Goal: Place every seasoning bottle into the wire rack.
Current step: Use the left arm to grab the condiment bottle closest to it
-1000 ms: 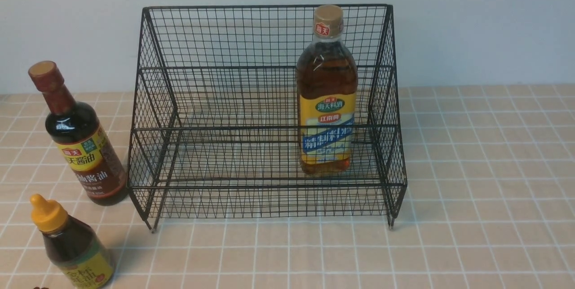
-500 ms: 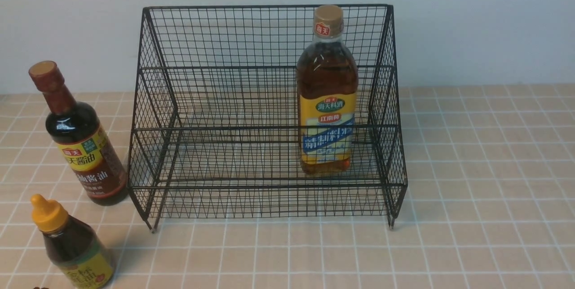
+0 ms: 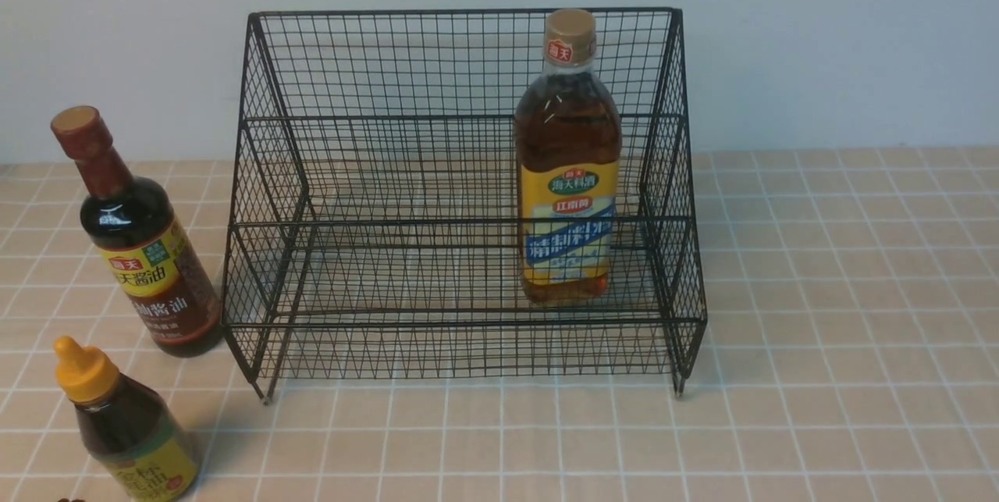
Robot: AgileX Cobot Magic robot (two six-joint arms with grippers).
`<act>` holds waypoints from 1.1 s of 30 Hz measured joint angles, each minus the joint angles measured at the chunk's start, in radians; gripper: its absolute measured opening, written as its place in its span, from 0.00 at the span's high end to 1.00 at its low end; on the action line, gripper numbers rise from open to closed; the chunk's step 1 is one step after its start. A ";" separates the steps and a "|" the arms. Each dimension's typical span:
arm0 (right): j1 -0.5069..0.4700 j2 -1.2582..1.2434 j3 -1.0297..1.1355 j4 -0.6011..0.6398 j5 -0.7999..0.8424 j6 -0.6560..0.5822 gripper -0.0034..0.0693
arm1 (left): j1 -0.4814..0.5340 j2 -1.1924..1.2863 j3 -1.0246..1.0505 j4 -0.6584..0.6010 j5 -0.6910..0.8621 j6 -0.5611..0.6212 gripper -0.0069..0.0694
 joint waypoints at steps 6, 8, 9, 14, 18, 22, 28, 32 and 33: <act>0.000 -0.107 0.069 -0.049 -0.020 -0.103 0.97 | 0.000 0.000 0.000 0.000 0.000 0.000 0.92; 0.000 -0.107 0.088 -0.072 -0.023 -0.126 0.97 | 0.000 0.000 0.000 0.000 0.000 0.000 0.92; 0.000 -0.107 0.100 -0.083 -0.022 -0.134 0.97 | 0.000 0.000 0.000 0.000 0.000 0.000 0.92; 0.000 -0.107 0.175 -0.144 -0.025 -0.144 0.97 | 0.000 0.000 0.000 0.000 0.000 0.000 0.92; 0.000 -0.107 0.286 -0.274 -0.024 -0.065 0.97 | 0.000 0.000 0.000 0.000 0.000 0.000 0.92; 0.007 -0.118 0.386 -0.451 -0.022 0.068 0.97 | 0.000 0.000 0.000 0.000 0.000 0.000 0.92; 0.077 -0.133 0.526 -0.573 -0.064 0.264 0.97 | 0.000 0.000 0.000 0.000 0.000 0.000 0.92; 0.101 -0.134 0.551 -0.577 -0.131 0.304 0.97 | 0.000 0.000 0.000 0.000 0.000 0.000 0.92; 0.101 -0.134 0.554 -0.577 -0.141 0.306 0.97 | 0.000 0.000 0.000 0.000 0.000 0.000 0.92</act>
